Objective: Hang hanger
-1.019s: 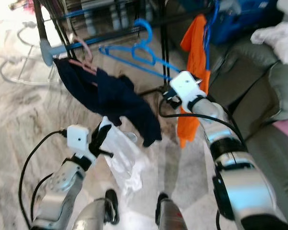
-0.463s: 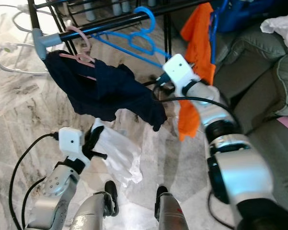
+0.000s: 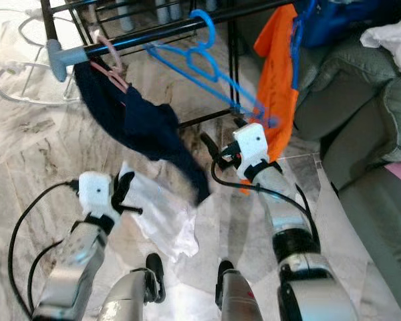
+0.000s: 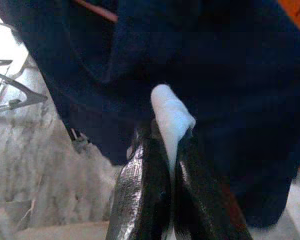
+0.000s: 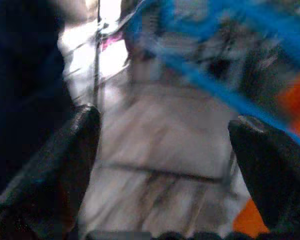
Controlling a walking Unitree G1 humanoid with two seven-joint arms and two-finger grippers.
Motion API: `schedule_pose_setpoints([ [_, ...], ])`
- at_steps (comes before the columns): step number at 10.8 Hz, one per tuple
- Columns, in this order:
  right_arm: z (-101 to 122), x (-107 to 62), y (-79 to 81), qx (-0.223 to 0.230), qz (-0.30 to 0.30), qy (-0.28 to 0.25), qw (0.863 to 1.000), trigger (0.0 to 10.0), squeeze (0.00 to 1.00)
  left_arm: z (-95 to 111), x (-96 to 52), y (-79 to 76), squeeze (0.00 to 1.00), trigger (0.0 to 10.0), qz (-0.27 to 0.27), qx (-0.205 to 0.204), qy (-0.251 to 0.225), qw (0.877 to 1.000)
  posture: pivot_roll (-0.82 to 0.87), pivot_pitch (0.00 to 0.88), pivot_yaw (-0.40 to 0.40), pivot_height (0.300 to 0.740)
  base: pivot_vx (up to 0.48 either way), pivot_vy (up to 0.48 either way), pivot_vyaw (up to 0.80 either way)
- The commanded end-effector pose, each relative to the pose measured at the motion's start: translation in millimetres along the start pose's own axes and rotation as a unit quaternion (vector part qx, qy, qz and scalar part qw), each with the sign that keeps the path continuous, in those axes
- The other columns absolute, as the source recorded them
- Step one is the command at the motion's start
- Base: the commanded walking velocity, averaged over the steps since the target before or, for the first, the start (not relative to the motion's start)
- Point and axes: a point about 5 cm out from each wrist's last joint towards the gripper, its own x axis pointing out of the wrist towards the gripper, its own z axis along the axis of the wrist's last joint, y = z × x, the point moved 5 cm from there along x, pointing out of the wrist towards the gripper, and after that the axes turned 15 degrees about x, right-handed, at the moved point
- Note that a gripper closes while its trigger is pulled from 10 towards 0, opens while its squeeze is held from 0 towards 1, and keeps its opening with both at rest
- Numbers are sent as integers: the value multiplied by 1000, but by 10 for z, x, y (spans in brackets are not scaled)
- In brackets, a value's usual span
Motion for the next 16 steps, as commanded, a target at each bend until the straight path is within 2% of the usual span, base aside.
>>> schedule_pose_setpoints([
  [1, -12, -125, 22, 5, -35, -19, 999, 10000, 0, 13, 9, 39, 0, 10000, 2, -6, -7, 1000, -112, 283, 80, 740, 0, 0, 0],
  [2, 95, -204, 41, -26, -44, -42, 998, 10000, 0, 94, 40, 72, 0, 10000, 8, -8, -20, 1000, -129, 273, 85, 740, 0, 0, 0],
  [3, 247, -239, -54, -30, -65, -64, 995, 10000, 0, 216, 49, 91, 0, 10000, 10, -17, -40, 999, -151, 263, 87, 740, 0, 0, 0],
  [5, 273, -304, -144, -30, -79, -64, 994, 10000, 0, 284, 52, 41, 0, 10000, 3, -28, -54, 998, -164, 251, 81, 740, 0, 0, 0],
  [7, 257, -321, -58, -24, -75, -56, 995, 10000, 0, 281, 86, -42, 0, 10000, -12, -37, -58, 998, -174, 244, 78, 740, 0, 0, 0],
  [9, 292, -340, 10, -25, -85, -47, 995, 10000, 0, 293, 109, -55, 0, 10000, -17, -40, -61, 997, -166, 242, 78, 740, 249, 0, 0],
  [12, 319, -311, -16, -23, -86, -44, 995, 10000, 0, 291, 81, -62, 0, 10000, -21, -42, -63, 997, -153, 247, 73, 740, 347, 0, 0],
  [16, 332, -267, 41, -29, -66, -31, 997, 10000, 0, 287, 98, -86, 0, 10000, -18, -45, -61, 997, -156, 246, 65, 740, 374, 0, 0],
])
